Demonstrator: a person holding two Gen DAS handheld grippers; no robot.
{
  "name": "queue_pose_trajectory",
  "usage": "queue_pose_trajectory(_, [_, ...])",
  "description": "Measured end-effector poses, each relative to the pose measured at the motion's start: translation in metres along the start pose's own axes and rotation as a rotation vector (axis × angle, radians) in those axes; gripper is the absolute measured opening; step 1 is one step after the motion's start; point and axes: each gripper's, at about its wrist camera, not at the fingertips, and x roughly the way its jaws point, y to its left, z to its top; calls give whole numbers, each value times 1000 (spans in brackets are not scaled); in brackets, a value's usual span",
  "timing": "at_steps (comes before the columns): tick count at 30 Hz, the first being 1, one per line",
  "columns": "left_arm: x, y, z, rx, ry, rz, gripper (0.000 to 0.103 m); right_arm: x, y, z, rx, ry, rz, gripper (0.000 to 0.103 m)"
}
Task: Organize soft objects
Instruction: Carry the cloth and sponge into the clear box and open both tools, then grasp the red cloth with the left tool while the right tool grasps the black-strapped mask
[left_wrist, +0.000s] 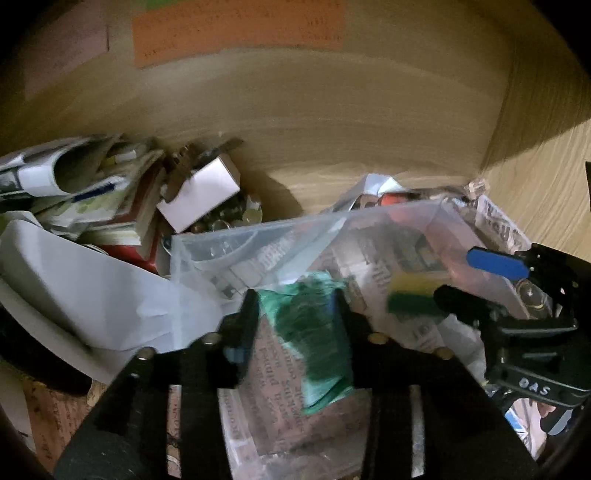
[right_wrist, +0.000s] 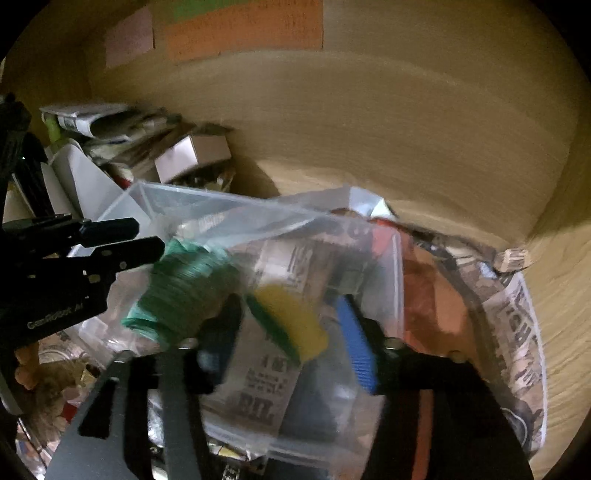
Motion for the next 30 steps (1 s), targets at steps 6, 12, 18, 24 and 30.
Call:
queue_pose_trajectory(6, [-35,4,0,-20,-73,-22,61,-37,2,1,5,-103,-8,74])
queue_pose_trajectory(12, [-81,3,-13,-9,-164,-31,73,-82,13,-11,1,-209,0,81])
queue_pose_trajectory(18, [-114,2,-37,-7,-224,-39,87,-115,32,-30,-16,-284,31,83])
queue_pose_trajectory(24, [-123,-3,-65,17,-216,-30,93,-122,46,-52,-16,-280,58,83])
queue_pose_trajectory(30, [-114,-9,-96,29,-156,-23,93,-107,51,-79,24,-204,99,83])
